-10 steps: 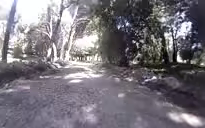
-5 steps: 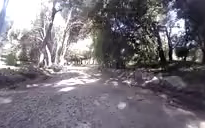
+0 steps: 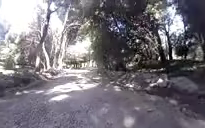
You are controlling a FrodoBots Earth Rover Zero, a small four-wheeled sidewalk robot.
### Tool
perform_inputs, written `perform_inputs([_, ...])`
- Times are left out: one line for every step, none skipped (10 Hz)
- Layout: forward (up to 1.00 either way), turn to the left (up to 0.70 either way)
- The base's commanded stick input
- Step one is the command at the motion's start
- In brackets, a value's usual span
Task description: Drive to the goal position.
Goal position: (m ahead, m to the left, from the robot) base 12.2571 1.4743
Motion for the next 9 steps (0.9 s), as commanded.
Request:
perform_inputs([0.85,0.34])
perform_inputs([0.85,0.34])
perform_inputs([0.85,0.34])
perform_inputs([0.85,0.17])
perform_inputs([0.85,0.01])
perform_inputs([0.85,0.00])
perform_inputs([0.85,0.00])
perform_inputs([0.85,0.00])
perform_inputs([0.85,0.00])
